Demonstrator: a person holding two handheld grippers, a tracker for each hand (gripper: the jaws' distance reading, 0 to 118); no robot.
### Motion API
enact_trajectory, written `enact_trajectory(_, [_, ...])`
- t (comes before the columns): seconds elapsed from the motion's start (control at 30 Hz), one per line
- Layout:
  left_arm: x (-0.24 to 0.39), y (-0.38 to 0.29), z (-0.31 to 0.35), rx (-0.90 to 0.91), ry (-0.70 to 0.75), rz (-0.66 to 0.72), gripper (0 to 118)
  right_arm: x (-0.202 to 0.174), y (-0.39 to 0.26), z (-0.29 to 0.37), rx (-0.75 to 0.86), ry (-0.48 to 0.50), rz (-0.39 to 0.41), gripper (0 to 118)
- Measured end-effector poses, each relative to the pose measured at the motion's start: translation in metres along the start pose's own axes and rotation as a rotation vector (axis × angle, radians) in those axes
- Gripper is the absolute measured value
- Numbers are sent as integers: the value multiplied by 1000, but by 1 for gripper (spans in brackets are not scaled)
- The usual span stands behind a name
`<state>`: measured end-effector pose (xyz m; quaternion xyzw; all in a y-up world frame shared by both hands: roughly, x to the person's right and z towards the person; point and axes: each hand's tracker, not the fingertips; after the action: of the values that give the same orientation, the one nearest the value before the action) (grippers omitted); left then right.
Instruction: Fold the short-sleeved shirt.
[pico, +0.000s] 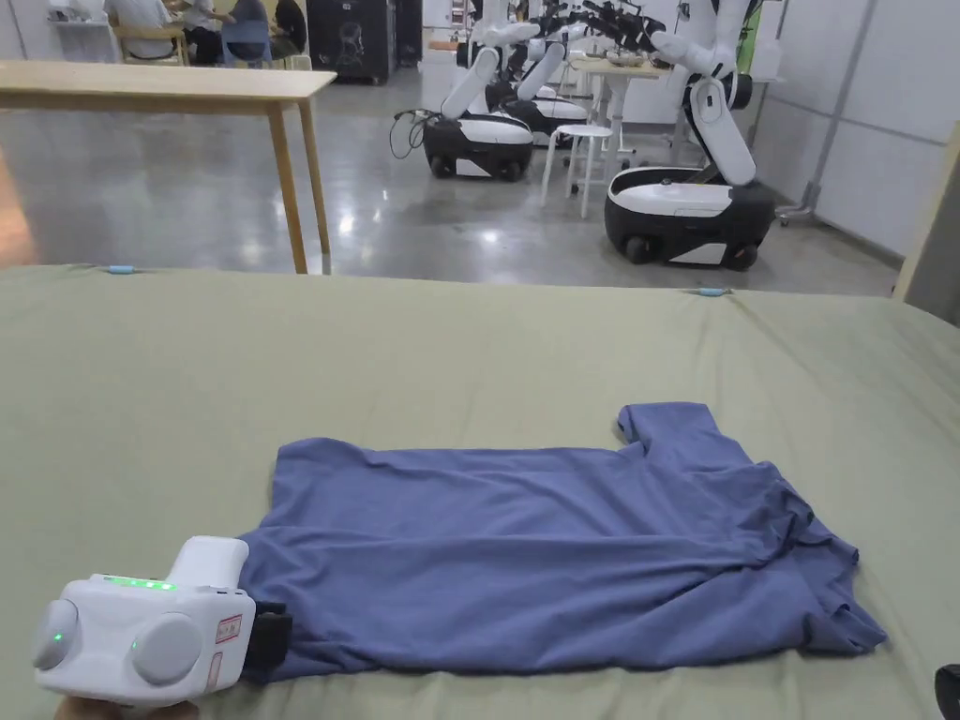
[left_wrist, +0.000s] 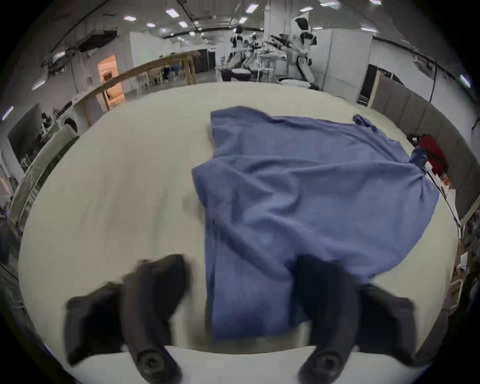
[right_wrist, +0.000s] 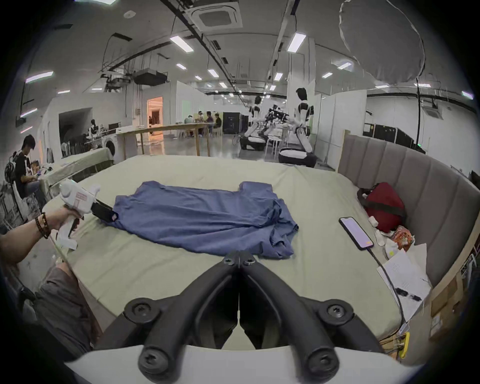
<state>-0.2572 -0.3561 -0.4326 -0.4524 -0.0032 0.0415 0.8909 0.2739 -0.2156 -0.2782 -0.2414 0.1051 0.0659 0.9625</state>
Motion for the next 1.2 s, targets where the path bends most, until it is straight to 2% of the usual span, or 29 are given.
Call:
enact_trajectory(0.07, [3,0,6,45,16,-56,11,8,2,-14,-25,-3,-5,0])
enact_trajectory(0.13, [2,4,6,39,6,-41,6,19,9,-42,-86,-24,-19,0])
enact_trajectory(0.17, [2,4,6,25,-44,-5,6,30,10,-61,-97,-33,-31,1])
enact_trajectory(0.2, [2,3,5,30,-34,24,6,41,12,-82,-120,-40,-42,1])
enact_trajectory(0.23, [0,6,5,27,-25,18,6,53,13,-106,-148,-31,-69,15])
enact_trajectory(0.27, [0,6,7,29,-25,9,6,66,13,-126,-160,-18,-109,47])
enact_trajectory(0.3, [0,4,9,34,-24,5,6,80,11,-149,-174,7,-173,96])
enact_trajectory(0.33, [-4,9,14,108,26,-42,6,94,9,-172,-210,29,-263,118])
enact_trajectory(0.37, [0,9,18,111,22,-39,6,103,6,-193,-274,41,-299,115])
enact_trajectory(0.4, [0,8,20,110,15,-36,6,112,5,-202,-295,0,-346,114])
enact_trajectory(0.5, [0,11,21,137,45,-75,6,121,7,-240,-343,-53,-383,114])
enact_trajectory(0.6, [2,10,22,131,50,-84,7,125,-14,-264,-426,-40,-441,111])
enact_trajectory(0.63, [3,11,21,130,51,-85,6,121,-13,-266,-435,-34,-450,107])
enact_trajectory(0.67, [4,11,21,130,52,-87,6,113,-10,-262,-405,-54,-415,102])
enact_trajectory(0.7, [4,10,22,131,53,-89,7,109,-10,-255,-374,-19,-381,97])
enact_trajectory(0.73, [4,9,23,133,54,-90,7,103,-8,-253,-376,38,-376,84])
enact_trajectory(0.77, [5,11,22,134,54,-90,7,98,-7,-254,-391,47,-365,66])
enact_trajectory(0.83, [6,10,22,135,54,-89,6,91,-10,-258,-432,-15,-277,30])
enact_trajectory(0.87, [6,9,23,136,54,-89,7,89,-10,-257,-429,-86,-241,16])
enact_trajectory(0.97, [6,9,24,143,55,-90,6,92,-7,-248,-388,-54,-290,11])
enact_trajectory(1.03, [6,11,25,142,58,-100,6,82,-4,-247,-389,-77,-178,11])
enact_trajectory(1.1, [6,12,27,143,60,-109,7,73,-1,-243,-383,-95,-146,11])
enact_trajectory(1.2, [3,12,38,171,38,-108,6,76,1,-230,-353,-89,-199,11])
